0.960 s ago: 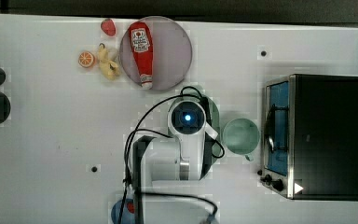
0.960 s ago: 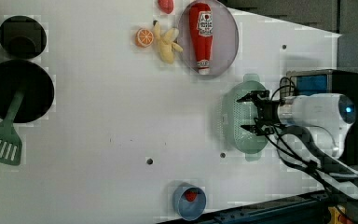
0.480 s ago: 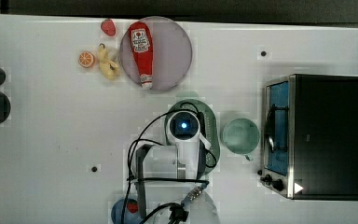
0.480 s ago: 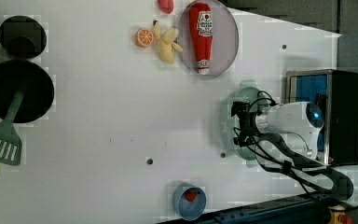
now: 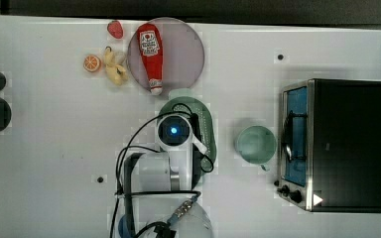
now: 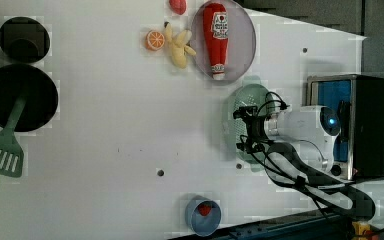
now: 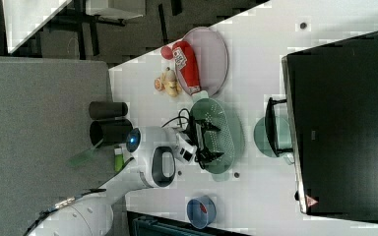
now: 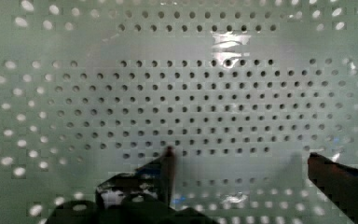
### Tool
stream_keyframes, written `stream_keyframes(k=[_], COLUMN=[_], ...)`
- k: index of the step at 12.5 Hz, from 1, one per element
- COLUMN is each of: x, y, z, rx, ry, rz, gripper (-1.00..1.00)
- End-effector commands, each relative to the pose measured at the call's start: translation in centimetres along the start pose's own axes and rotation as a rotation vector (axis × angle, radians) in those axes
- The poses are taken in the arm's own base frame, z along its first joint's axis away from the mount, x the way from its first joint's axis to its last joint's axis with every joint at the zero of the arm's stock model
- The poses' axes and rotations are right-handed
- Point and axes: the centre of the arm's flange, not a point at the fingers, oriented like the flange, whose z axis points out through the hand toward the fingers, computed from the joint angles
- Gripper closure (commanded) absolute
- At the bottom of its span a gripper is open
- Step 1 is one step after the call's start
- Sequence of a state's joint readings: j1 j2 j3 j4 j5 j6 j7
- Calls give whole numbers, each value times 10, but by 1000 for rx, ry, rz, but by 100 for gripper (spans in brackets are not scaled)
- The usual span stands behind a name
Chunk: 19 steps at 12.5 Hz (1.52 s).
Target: Drag strainer right to left.
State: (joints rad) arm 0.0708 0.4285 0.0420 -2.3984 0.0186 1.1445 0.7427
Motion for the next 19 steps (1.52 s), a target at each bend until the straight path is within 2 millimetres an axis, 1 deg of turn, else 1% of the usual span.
stream_keyframes(k=[1,5,8,13,15,19], x=[-28,-83,-123,-186,-208,-243], y=[-4,-4,-4,-20,-25,-32], z=[-10,-11,-8,-5,-6,-5], rx=[24,28,26,36,27,11], ry=[-9,-12,-13,-36,-49,-68], rz=[106,118,122,68,63,63], gripper=[-100,-100,-100,-100,-100,-100])
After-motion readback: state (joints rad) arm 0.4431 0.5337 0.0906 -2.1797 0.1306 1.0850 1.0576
